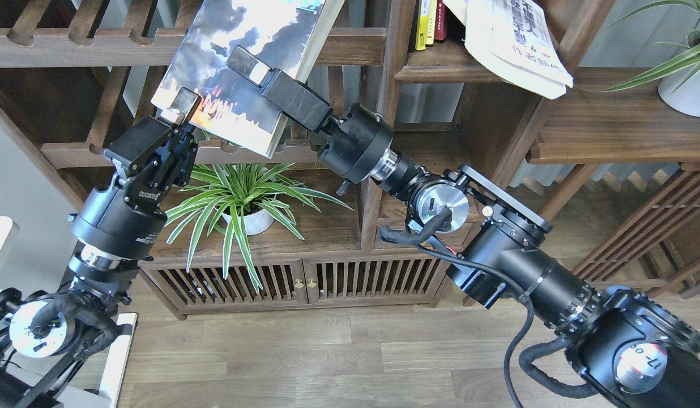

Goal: Organize books on shelf
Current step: 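Grasp the dark-covered book with the right gripper and release the left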

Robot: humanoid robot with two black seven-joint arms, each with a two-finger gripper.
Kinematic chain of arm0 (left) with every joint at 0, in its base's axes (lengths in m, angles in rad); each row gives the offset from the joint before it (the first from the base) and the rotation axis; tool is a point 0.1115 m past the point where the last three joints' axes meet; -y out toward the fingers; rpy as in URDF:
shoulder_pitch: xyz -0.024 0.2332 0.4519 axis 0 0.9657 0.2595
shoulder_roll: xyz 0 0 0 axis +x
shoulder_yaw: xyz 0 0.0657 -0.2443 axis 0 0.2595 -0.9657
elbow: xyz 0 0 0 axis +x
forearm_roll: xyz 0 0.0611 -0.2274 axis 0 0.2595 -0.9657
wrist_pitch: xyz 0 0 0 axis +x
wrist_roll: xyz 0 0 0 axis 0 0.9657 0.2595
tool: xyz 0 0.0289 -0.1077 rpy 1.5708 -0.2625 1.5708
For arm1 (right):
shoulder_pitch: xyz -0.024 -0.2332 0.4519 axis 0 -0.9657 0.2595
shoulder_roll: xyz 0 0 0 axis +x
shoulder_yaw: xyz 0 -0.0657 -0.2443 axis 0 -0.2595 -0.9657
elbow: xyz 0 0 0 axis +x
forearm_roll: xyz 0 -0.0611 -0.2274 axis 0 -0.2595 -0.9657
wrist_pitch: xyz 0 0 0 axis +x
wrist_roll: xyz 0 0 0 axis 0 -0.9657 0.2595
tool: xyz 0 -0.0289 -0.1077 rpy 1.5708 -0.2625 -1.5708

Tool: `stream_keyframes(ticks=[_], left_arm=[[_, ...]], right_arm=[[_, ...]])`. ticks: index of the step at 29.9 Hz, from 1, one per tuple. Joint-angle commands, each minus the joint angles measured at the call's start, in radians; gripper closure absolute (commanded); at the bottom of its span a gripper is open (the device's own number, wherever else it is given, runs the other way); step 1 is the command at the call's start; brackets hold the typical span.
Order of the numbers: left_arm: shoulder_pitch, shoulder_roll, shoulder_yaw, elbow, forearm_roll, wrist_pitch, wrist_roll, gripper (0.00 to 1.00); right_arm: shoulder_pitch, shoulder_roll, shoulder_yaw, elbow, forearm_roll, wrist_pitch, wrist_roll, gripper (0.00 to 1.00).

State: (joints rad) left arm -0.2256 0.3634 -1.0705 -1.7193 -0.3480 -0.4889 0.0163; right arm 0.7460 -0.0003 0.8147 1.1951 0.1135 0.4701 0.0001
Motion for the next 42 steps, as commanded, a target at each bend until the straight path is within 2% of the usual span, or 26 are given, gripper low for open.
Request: stream_keyframes(ticks=[1,5,7,11,14,20,24,26,31,34,42], left_arm=[[-0.001,0.000,0.001,0.000,0.000,0.000,0.011,1.00],[-0.001,-0.001,-0.011,0.000,0.000,0.000,0.011,1.00],[-0.001,-0.001,-0.022,0.000,0.001,0.000,0.010,0.96],[-0.001,0.002,-0.036,0.015,0.003,0.000,0.008,0.73],[0.003,0.008,-0.040,0.026,0.006,0.000,0.007,0.55],[0.012,0.026,-0.049,0.032,0.004,0.000,-0.007,0.33],[0.011,0.008,-0.072,0.032,0.003,0.000,-0.033,0.10],[0.009,0.003,-0.086,0.032,0.001,0.000,-0.035,0.03],[0.015,0.003,-0.092,0.043,0.003,0.000,-0.033,0.02],[0.023,0.003,-0.079,0.095,0.003,0.000,-0.032,0.01],[0.037,0.005,-0.112,0.179,0.000,0.000,-0.035,0.01]], right_arm=[[0.000,0.000,0.000,0.000,0.000,0.008,0.000,0.46],[-0.007,0.000,0.000,0.000,0.000,0.019,0.001,0.66],[-0.013,0.000,0.001,0.000,0.000,0.019,0.001,0.75],[-0.016,0.000,0.001,-0.006,0.005,0.019,0.005,0.95],[-0.019,0.000,0.000,-0.018,0.005,0.019,0.005,0.95],[-0.022,0.000,-0.002,-0.026,0.003,0.019,0.005,0.96],[-0.022,0.000,-0.002,-0.032,0.003,0.019,0.003,0.95],[-0.022,0.000,-0.002,-0.040,0.003,0.019,0.003,0.95],[-0.022,0.000,0.001,-0.048,0.003,0.019,0.003,0.95],[-0.030,-0.001,0.003,-0.046,0.005,0.019,0.003,0.95],[-0.074,-0.090,0.017,-0.019,0.008,0.019,0.003,0.95]])
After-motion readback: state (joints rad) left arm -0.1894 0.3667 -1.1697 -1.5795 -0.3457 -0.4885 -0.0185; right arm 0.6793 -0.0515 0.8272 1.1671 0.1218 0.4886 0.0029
